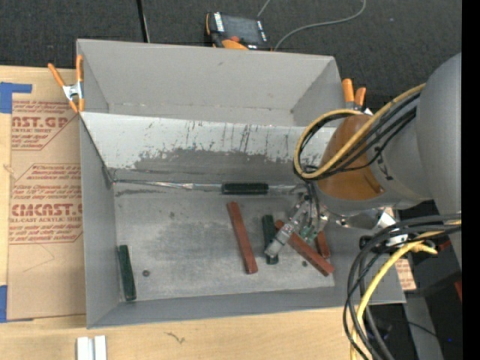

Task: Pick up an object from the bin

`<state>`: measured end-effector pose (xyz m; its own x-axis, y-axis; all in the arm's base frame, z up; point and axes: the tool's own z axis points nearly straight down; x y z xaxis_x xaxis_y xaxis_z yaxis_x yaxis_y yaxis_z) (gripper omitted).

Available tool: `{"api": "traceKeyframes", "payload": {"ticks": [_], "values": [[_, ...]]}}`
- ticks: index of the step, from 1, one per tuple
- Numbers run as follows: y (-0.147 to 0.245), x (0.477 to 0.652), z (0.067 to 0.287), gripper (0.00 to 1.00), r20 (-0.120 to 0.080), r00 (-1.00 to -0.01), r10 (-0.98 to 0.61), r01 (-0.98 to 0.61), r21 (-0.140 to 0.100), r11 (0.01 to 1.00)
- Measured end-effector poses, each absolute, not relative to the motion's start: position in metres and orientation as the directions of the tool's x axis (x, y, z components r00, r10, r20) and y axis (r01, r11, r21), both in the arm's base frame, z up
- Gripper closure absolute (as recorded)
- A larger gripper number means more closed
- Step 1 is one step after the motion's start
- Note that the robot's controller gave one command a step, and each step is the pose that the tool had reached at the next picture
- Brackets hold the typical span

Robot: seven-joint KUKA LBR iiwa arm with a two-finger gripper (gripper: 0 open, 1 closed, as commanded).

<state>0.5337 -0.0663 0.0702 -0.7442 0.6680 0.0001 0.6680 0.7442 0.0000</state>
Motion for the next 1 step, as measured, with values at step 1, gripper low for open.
{"api": "traceKeyframes", "payload": {"ticks": [1], "values": [[-0.0652,0.5335,0.0723,1.0,0.004,-0.745,0.667,0.667,-0.001,0.745]]}}
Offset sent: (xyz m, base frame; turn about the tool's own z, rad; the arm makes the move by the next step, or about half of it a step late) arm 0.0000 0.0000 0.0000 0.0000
